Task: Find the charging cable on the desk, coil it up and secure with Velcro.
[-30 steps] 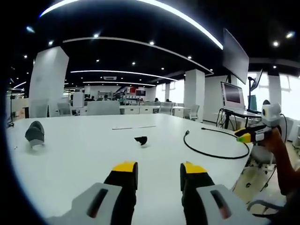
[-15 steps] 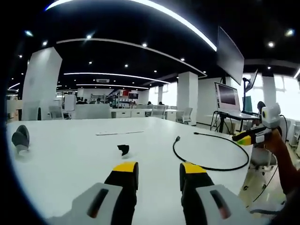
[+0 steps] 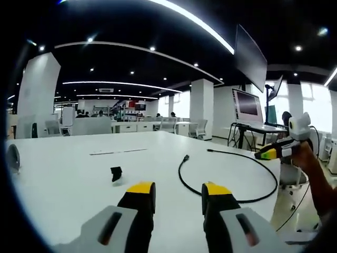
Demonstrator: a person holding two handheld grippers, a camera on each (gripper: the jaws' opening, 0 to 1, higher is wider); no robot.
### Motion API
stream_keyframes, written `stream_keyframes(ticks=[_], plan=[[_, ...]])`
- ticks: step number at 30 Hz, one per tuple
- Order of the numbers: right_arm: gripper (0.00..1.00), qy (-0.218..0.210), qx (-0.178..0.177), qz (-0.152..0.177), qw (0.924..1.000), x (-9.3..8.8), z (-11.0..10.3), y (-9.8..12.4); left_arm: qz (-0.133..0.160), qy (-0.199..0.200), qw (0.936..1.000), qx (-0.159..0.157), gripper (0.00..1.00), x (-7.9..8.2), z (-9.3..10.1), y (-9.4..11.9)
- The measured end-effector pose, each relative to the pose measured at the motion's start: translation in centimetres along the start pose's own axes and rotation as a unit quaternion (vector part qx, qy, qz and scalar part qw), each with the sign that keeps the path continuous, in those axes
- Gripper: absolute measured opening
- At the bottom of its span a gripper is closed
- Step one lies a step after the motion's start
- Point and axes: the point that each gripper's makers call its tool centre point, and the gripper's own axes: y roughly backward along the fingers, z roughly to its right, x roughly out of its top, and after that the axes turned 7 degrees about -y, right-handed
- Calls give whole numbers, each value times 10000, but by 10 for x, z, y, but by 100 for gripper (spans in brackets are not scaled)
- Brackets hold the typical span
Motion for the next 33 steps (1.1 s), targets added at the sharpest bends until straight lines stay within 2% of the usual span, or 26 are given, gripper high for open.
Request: stream_keyframes(ticks=[7, 10, 14, 17, 21, 24, 28, 30, 33], plan=[[30, -120, -123, 75, 9998, 0, 26, -9, -28, 12, 10000, -57, 35, -1, 3, -27], [29, -113, -145, 69, 9998, 0, 29, -11, -18, 61, 10000, -57, 35, -1, 2, -31], [26, -104, -183, -28, 9998, -4, 37, -20, -94, 337, 9993, -150, 35, -7, 3, -45], [27, -134, -297, -67, 9994, -8, 47, -26, -252, 200, 9993, -176, 35, -14, 9, -58], [28, -184, -363, -136, 9991, -13, 53, -31, -306, 94, 9994, -160, 34, -16, 10, -68], [28, -198, -402, -221, 9988, -15, 59, -37, -320, 129, 9994, -100, 34, -17, 6, -78], [27, -222, -473, -260, 9983, -15, 68, -43, -356, 260, 9989, -162, 33, -22, 10, -82], [27, -276, -467, -303, 9981, -15, 72, -45, -459, 177, 9987, -120, 33, -26, 9, -85], [27, -479, -357, -321, 9977, -16, 75, -48, -450, 113, 9988, -137, 33, -27, 11, -90]])
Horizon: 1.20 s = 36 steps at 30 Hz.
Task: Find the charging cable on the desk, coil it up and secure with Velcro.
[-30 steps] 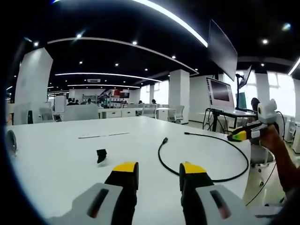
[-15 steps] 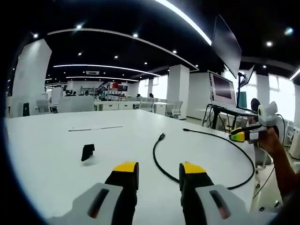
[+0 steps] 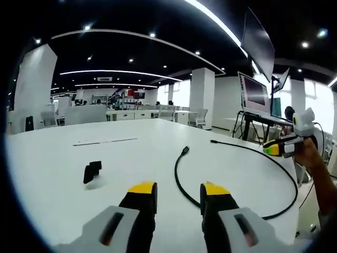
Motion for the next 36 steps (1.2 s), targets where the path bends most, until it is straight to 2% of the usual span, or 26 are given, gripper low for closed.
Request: stream_keyframes(ticks=[2, 4, 7, 9, 11, 15, 20, 23, 27, 33, 36], plan=[[27, -39, 2, 1, 10000, 2, 5, -2, -9, 85, 9999, -53, 33, -1, 4, -4], [27, -98, -6, 3, 10000, 3, 8, -4, -146, -126, 9998, 49, 33, -4, 3, -7], [26, -100, -83, -51, 9999, 1, 15, -8, -80, -114, 9999, 9, 33, 1, 5, -12], [25, -83, -161, 40, 9998, 3, 19, -7, -168, -150, 9997, 39, 32, 1, 7, -15], [23, -49, -235, 68, 9997, 4, 23, -6, -163, -257, 9995, -35, 32, 5, 13, -18], [22, -35, -332, 19, 9994, 4, 30, -5, -229, -207, 9995, -118, 32, 7, 15, -29], [22, -38, -420, -46, 9991, 3, 37, -5, -360, -154, 9991, -153, 32, 2, 15, -40], [18, 7, -532, -68, 9986, 2, 47, -8, -425, -156, 9989, -133, 32, -1, 14, -46], [17, 15, -559, -69, 9984, 3, 50, -9, -437, -163, 9988, -125, 31, -2, 13, -47], [17, 26, -817, 4, 9967, 6, 66, -9, -556, -127, 9984, -67, 31, -6, 8, -59], [17, -18, -833, -97, 9965, 3, 67, -10, -645, -153, 9977, -97, 31, -10, 9, -63]])
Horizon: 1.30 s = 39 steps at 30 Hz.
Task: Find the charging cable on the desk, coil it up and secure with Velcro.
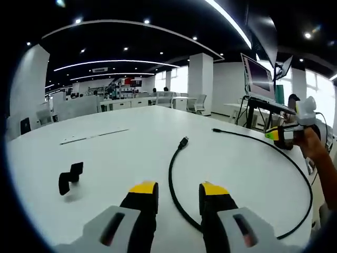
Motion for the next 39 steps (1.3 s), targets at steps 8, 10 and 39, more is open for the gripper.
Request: stream_keyframes(ticks=[8, 10, 39], plan=[[17, -49, -68, -205, 9998, -7, 11, -10, -157, -169, 9997, 57, 31, -1, -4, -10], [17, -72, -62, -236, 9997, -8, 15, -14, -222, -250, 9994, 128, 31, -4, -7, -14], [18, -8, -16, -343, 9994, 6, 20, -50, -461, -137, 9988, -7, 29, -12, -1, -43]])
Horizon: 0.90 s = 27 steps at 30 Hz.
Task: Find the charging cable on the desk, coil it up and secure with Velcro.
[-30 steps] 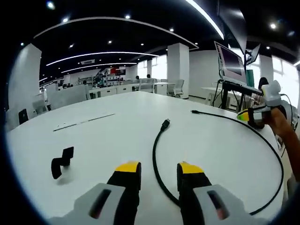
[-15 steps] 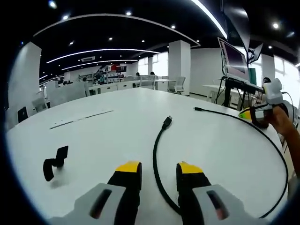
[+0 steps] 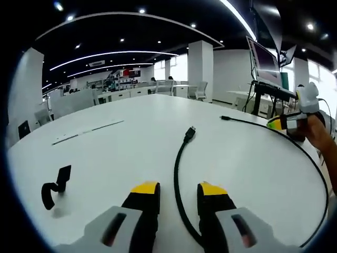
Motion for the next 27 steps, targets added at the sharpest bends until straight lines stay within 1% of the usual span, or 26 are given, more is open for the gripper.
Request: stream_keyframes(ticks=[5, 10, 13, 14, 16, 17, 19, 20, 22, 23, 27], plan=[[18, -75, -7, 81, 9999, 4, 0, -3, 6, 20, 10000, -19, 27, 1, 0, -3], [18, -74, -11, 69, 9999, 11, 3, -14, -14, 61, 10000, -61, 24, 1, 4, -4], [18, -68, -13, 63, 10000, 11, 4, -15, -20, 47, 10000, -70, 24, 2, 3, -7], [18, -49, -24, -34, 10000, 10, 7, -19, -22, 42, 10000, -73, 23, 2, 3, -8], [18, -61, -17, -42, 10000, 9, 7, -18, -23, 41, 10000, -73, 22, 3, 3, -9], [18, -138, 50, -118, 9998, 6, 8, -23, -38, 39, 10000, -76, 22, 3, 3, -11], [18, -221, 93, -202, 9995, 0, 7, -27, -41, 41, 10000, -81, 21, 3, 3, -11], [18, -232, 91, -191, 9995, 1, 7, -26, -44, 33, 9999, -86, 21, 6, 2, -18], [18, -274, 82, -176, 9994, 4, 9, -28, -39, 11, 9999, -93, 20, 7, 1, -20], [18, -171, 45, -186, 9997, 4, 9, -29, -36, -2, 10000, -93, 20, 7, 0, -21], [18, -144, 48, -243, 9996, 2, 10, -35, -27, -13, 9999, -97, 20, 8, -2, -23]])
